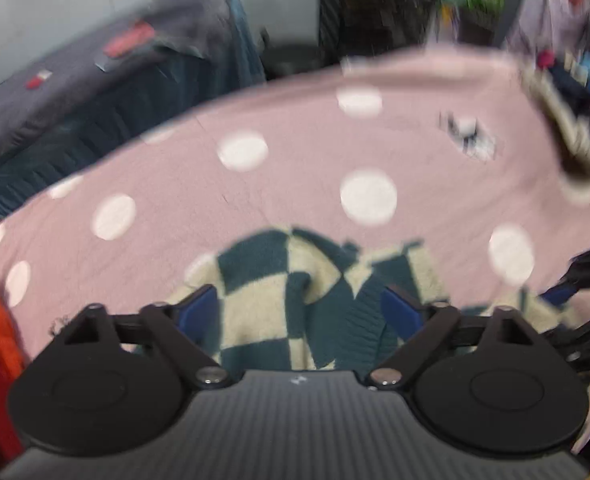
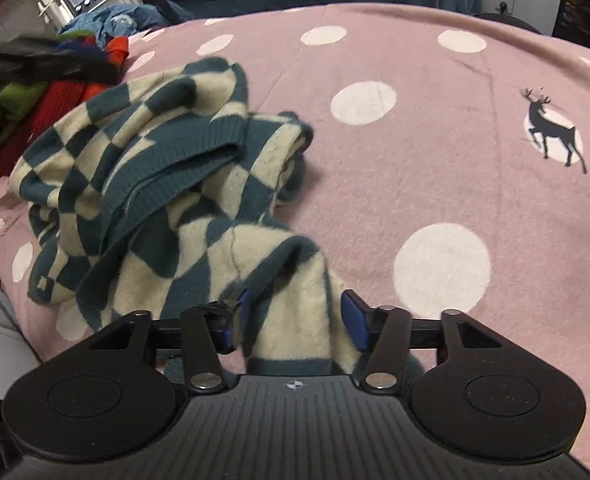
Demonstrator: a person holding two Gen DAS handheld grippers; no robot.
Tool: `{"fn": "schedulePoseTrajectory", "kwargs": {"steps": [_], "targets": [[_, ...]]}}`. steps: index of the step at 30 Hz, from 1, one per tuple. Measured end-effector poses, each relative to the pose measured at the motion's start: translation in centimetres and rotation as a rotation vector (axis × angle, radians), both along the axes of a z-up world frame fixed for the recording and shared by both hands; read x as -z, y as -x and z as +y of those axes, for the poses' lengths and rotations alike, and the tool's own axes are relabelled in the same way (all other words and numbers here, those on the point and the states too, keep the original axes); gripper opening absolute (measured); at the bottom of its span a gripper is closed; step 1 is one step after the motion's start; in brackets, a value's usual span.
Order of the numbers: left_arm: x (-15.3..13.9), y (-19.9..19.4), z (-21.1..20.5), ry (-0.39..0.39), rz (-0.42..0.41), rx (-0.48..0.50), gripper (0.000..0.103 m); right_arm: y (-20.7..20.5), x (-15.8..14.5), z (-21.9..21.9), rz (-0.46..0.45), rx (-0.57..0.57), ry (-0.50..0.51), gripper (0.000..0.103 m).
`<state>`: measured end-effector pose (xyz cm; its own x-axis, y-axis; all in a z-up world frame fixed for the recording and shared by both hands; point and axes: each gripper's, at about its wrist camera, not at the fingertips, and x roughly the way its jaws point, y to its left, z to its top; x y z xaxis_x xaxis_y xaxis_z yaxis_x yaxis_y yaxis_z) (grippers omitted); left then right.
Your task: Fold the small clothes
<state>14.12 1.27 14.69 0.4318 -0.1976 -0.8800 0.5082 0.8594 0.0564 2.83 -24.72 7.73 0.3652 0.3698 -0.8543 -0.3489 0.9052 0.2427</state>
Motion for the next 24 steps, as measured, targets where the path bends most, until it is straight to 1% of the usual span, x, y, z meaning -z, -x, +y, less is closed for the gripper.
{"fn": "schedulePoseTrajectory", "kwargs": {"steps": [1, 2, 3, 4, 5, 6, 7, 8, 9, 10, 12, 13, 14, 16, 18, 21, 23, 24], "targets": [[1.1, -1.0, -1.0, -0.047, 0.032, 0.020, 0.090, 0.0, 0.1, 0.0, 0.007, 0.000, -0.001, 0.071], [2.3, -1.5, -1.9, -0.104, 0.032, 0.041, 0.083, 0.1, 0.1, -0.1, 0.013, 0.003, -0.006, 0.071], [3.3, -1.7, -2.7, -0.158, 0.013, 0.069, 0.060, 0.1, 0.2, -0.2, 0.015, 0.009, -0.011, 0.071], [4.1, -1.7, -3.1, -0.199, -0.010, 0.082, 0.042, 0.2, 0.2, -0.3, 0.017, 0.016, -0.016, 0.070], [4.8, -1.9, -3.2, -0.227, -0.024, 0.066, 0.008, 0.2, 0.1, -0.4, 0.020, 0.023, -0.023, 0.067], [5.1, -2.2, -2.8, -0.205, -0.020, 0.034, 0.008, 0.2, 0.1, -0.5, 0.026, 0.027, -0.030, 0.065], [5.1, -2.4, -2.1, -0.148, -0.009, -0.011, 0.008, 0.2, 0.1, -0.6, 0.029, 0.027, -0.035, 0.053], [4.9, -2.6, -1.1, -0.097, -0.003, -0.060, 0.008, 0.2, 0.0, -0.6, 0.029, 0.025, -0.040, 0.038], [4.3, -2.5, -0.1, -0.056, -0.005, -0.106, 0.007, 0.3, -0.1, -0.7, 0.024, 0.024, -0.044, 0.030], [3.6, -2.4, 1.0, -0.019, -0.021, -0.148, 0.007, 0.3, -0.4, -0.7, 0.007, 0.029, -0.043, 0.016], [1.2, -1.6, 3.3, 0.060, -0.078, -0.235, 0.007, 0.5, -1.7, -1.1, -0.047, 0.053, -0.047, 0.013], [-0.2, -1.0, 4.7, 0.095, -0.112, -0.287, 0.007, 0.7, -2.8, -1.5, -0.078, 0.067, -0.071, 0.012], [-1.7, -0.4, 6.3, 0.141, -0.146, -0.347, 0.007, 0.9, -4.3, -1.9, -0.115, 0.081, -0.098, 0.012], [-5.2, 2.0, 10.3, 0.259, -0.221, -0.472, 0.007, 1.5, -7.8, -3.2, -0.182, 0.123, -0.154, 0.012], [-8.7, 4.8, 13.8, 0.341, -0.305, -0.570, 0.007, 2.5, -11.8, -5.1, -0.249, 0.153, -0.237, 0.011], [-13.5, 9.4, 17.8, 0.370, -0.441, -0.674, 0.007, 4.7, -18.2, -7.4, -0.375, 0.150, -0.314, 0.011], [-16.3, 12.2, 19.1, 0.367, -0.507, -0.731, 0.007, 6.3, -22.1, -8.6, -0.461, 0.127, -0.335, 0.011], [-17.4, 13.5, 19.4, 0.395, -0.536, -0.749, 0.007, 6.9, -23.7, -9.0, -0.495, 0.110, -0.342, 0.011]]}}
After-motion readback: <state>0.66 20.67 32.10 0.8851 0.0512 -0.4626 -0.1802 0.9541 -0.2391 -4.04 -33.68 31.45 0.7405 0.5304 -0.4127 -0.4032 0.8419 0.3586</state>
